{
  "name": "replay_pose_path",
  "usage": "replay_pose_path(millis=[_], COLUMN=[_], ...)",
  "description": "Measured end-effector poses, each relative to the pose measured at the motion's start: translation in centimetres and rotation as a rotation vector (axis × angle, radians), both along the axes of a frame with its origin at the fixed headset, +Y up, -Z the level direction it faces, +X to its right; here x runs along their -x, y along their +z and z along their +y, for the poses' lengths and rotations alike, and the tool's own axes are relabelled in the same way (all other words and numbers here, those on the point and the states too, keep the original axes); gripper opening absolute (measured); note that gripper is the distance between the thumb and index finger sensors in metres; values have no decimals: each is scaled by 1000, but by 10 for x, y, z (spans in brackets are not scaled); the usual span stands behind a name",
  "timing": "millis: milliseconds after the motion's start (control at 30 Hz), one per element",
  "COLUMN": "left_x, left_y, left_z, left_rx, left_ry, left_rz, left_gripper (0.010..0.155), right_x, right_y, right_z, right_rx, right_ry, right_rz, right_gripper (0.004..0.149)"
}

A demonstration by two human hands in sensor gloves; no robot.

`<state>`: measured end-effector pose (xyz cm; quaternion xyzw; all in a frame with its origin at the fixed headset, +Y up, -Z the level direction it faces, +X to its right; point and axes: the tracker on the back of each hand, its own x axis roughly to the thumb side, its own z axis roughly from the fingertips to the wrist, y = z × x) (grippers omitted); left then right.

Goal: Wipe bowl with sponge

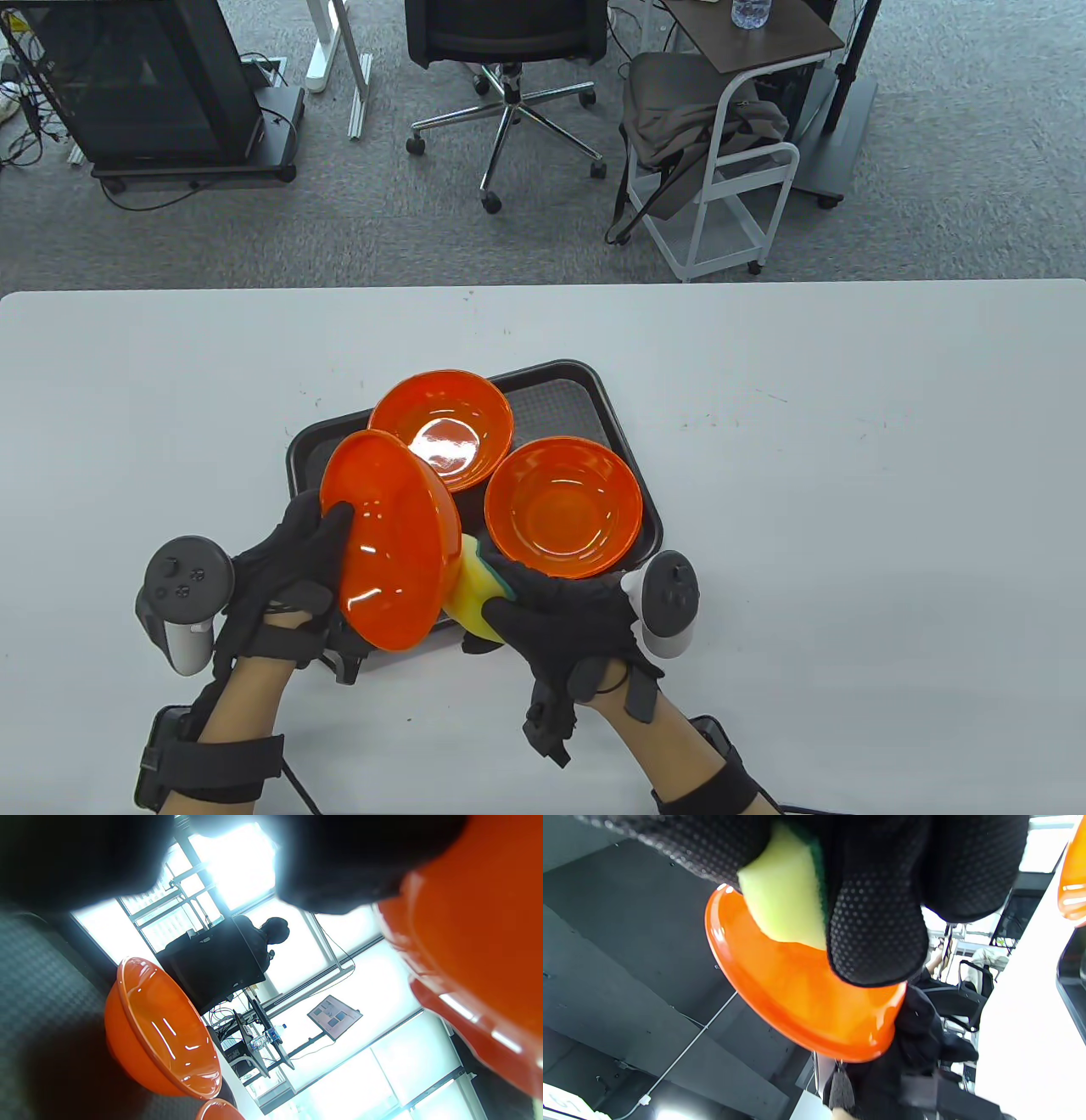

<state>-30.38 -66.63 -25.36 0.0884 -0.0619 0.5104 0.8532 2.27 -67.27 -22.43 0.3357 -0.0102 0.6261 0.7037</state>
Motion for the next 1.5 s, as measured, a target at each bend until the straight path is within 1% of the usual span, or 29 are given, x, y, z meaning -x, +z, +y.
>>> replay_pose_path(millis=[100, 167, 233, 367, 433, 600, 733, 867, 1033, 1167, 1233, 1300, 1367, 1500], left_x=[0, -2, -4, -9, -13, -24, -34, -42, -42, -43, -41, -35, -29, -20], left_y=[-1, 0, 0, -1, 1, 3, 5, 8, 8, 8, 7, 6, 5, 1], left_z=[0, -1, -1, -3, -2, -2, -3, -2, -5, -7, -7, -6, -6, -8], left_rx=[14, 16, 15, 37, 44, 46, 37, 14, 30, 59, 56, 41, 51, 60], left_ry=[-26, -44, -46, -29, -65, -97, -103, -86, -67, 12, 41, 50, 52, 68], left_rz=[-13, -12, -28, -75, -85, -139, -198, -228, -222, -235, -221, -174, -153, -124], left_gripper=[54, 54, 54, 55, 56, 56, 56, 57, 57, 57, 57, 56, 55, 55], right_x=[-7, -12, -14, -15, -16, -19, -16, -13, -10, -1, 5, 10, 12, 13], right_y=[0, 1, 3, 4, 4, 2, 0, -1, -2, 0, 2, 3, 4, 5], right_z=[3, 6, 8, 8, 8, 4, -3, -6, -7, -10, -11, -11, -10, -8], right_rx=[-31, -89, -124, -135, -147, -122, -69, -48, -45, -64, -83, -88, -106, -112], right_ry=[-11, 33, 57, 42, 46, 31, 17, 23, 46, 119, 158, 176, 199, 188], right_rz=[-76, -168, -192, -229, -253, -281, -260, -234, -222, -178, -150, -121, -103, -80], right_gripper=[52, 51, 50, 49, 49, 48, 49, 50, 50, 50, 50, 50, 50, 50])
